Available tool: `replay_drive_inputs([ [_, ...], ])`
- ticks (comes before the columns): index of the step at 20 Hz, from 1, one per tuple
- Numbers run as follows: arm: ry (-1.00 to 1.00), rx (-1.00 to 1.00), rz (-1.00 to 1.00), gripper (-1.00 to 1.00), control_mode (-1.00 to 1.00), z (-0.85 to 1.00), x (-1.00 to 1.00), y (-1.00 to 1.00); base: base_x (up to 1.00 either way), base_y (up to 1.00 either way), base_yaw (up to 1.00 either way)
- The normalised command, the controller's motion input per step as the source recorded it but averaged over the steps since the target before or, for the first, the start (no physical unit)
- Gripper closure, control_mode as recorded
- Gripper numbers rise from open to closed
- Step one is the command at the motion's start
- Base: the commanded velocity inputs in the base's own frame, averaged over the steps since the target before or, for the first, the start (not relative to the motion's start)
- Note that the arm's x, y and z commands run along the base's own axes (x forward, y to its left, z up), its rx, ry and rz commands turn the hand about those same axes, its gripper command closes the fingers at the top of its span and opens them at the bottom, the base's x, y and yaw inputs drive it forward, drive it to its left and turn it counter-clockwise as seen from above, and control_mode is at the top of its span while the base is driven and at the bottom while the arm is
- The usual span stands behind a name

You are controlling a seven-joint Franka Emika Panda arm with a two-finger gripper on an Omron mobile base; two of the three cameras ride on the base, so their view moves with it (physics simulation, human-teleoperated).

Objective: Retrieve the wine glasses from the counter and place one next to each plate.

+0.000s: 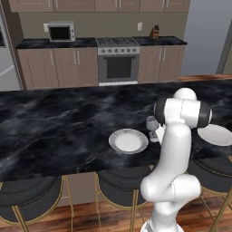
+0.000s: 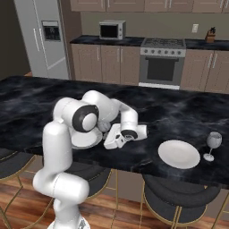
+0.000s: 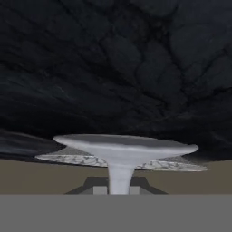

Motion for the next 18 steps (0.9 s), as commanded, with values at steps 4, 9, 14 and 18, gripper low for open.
replay_drive_inputs([
  [4, 0.0, 0.0, 0.0, 1.0, -1.0, -0.25, 0.19, 0.0, 0.0, 0.0, 0.0],
  [9, 0.0, 0.0, 0.0, 1.0, -1.0, -0.24, 0.14, -0.03, 0.0, 0.0, 0.0],
  [14, 0.0, 0.0, 0.0, -1.0, -1.0, -0.25, 0.09, -0.06, 0.0, 0.0, 0.0],
  [18, 0.0, 0.0, 0.0, -1.0, -1.0, -0.12, 0.01, -0.24, 0.0, 0.0, 0.0],
])
